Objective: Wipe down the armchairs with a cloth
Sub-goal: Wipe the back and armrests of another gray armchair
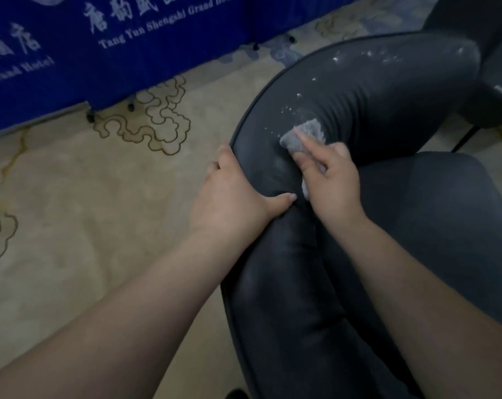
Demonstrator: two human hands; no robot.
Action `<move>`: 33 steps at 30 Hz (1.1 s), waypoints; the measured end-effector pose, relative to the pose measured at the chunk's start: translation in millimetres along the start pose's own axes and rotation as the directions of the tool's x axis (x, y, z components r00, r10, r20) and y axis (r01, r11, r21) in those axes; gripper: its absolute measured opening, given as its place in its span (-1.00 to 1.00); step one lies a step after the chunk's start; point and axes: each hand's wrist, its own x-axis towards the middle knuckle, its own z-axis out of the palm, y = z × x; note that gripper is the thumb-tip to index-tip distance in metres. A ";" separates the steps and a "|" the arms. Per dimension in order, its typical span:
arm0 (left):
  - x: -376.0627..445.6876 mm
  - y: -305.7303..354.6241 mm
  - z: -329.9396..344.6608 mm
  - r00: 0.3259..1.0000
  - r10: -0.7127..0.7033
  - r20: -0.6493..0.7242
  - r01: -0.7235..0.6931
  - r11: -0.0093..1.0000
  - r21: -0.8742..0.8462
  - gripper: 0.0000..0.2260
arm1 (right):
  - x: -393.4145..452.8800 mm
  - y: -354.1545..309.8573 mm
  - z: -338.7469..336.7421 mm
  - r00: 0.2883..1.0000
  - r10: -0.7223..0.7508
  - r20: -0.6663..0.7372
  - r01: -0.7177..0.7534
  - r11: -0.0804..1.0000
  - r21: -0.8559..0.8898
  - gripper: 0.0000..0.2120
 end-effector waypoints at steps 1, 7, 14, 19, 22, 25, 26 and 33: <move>5.6 1.6 -1.0 1.000 -0.001 0.014 0.001 1.000 0.000 0.14 | -8.7 3.0 -3.6 1.000 -0.014 -0.004 0.014 1.000 0.000 -0.63; 35.4 10.3 -5.0 0.998 -0.013 0.058 0.017 0.997 -0.075 -0.04 | -18.9 5.6 -10.6 0.995 -0.082 0.052 0.081 0.997 0.010 -0.64; 29.4 8.3 -5.4 1.000 0.008 0.016 -0.007 0.998 -0.066 -0.01 | 78.3 -10.3 6.8 0.982 -0.163 0.100 0.173 0.979 -0.109 -0.70; 25.6 9.8 -5.7 1.000 0.014 0.001 -0.014 0.995 -0.100 -0.04 | 35.1 6.4 -15.2 0.958 -0.192 0.211 0.215 0.972 -0.093 -0.63; 24.5 9.2 -5.9 1.000 0.012 -0.010 -0.013 0.994 -0.109 -0.07 | 31.0 6.7 -22.9 0.969 -0.125 0.213 0.145 0.986 -0.083 -0.64; 24.2 9.9 -5.3 1.000 0.018 -0.024 -0.020 0.995 -0.097 -0.08 | 62.9 -17.1 -4.0 0.948 -0.194 0.251 0.207 0.978 -0.029 -0.71; 24.5 9.5 -4.9 0.999 0.018 -0.031 -0.021 0.996 -0.087 -0.08 | 71.5 -25.3 4.2 0.918 -0.239 0.316 0.260 0.965 -0.025 -0.72; 24.2 6.4 -4.1 0.999 0.018 -0.039 -0.021 0.996 -0.089 -0.15 | 53.8 10.6 -29.0 0.897 -0.279 0.343 0.352 0.920 -0.174 -0.68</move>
